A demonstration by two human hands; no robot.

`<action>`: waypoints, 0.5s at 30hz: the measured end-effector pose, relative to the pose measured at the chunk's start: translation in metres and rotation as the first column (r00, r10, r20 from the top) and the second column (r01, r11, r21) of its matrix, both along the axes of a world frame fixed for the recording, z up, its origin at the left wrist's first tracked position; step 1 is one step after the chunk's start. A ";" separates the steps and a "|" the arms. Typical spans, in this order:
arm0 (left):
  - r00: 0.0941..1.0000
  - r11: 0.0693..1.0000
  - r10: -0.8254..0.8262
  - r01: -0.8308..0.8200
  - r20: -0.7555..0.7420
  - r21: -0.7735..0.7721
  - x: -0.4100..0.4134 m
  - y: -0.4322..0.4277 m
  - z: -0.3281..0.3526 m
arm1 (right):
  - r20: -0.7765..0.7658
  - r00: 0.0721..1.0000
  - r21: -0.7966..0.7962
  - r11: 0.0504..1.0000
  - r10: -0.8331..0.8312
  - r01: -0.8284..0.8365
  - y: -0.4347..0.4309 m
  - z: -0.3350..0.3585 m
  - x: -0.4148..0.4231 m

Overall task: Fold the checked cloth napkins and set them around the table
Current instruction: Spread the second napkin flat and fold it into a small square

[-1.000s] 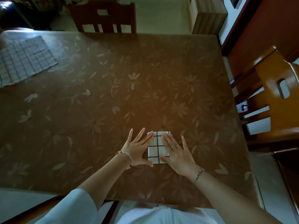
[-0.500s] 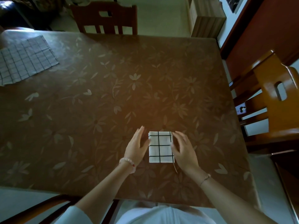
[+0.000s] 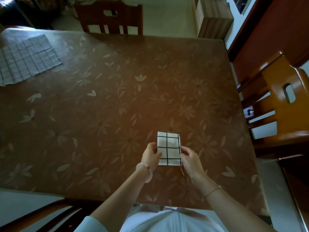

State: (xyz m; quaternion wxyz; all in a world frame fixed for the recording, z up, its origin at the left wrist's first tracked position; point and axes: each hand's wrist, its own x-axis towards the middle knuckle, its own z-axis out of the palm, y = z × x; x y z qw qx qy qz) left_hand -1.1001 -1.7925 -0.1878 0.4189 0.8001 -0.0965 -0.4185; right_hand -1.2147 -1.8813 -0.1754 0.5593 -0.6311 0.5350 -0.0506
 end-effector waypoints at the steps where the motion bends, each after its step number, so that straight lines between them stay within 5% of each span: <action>1: 1.000 1.000 -0.014 0.014 0.004 0.023 0.000 -0.002 0.000 | 0.012 1.000 0.020 1.000 -0.006 0.006 0.000 0.002 0.000; 8: 0.964 0.963 -0.225 0.198 0.140 0.184 -0.001 -0.013 0.006 | 0.045 0.999 0.059 0.998 0.008 -0.010 0.002 0.009 0.001; 15: 0.976 0.981 0.086 -0.118 -0.202 -0.155 0.007 -0.004 0.016 | 0.158 0.976 0.255 0.961 -0.148 0.104 -0.003 0.017 0.001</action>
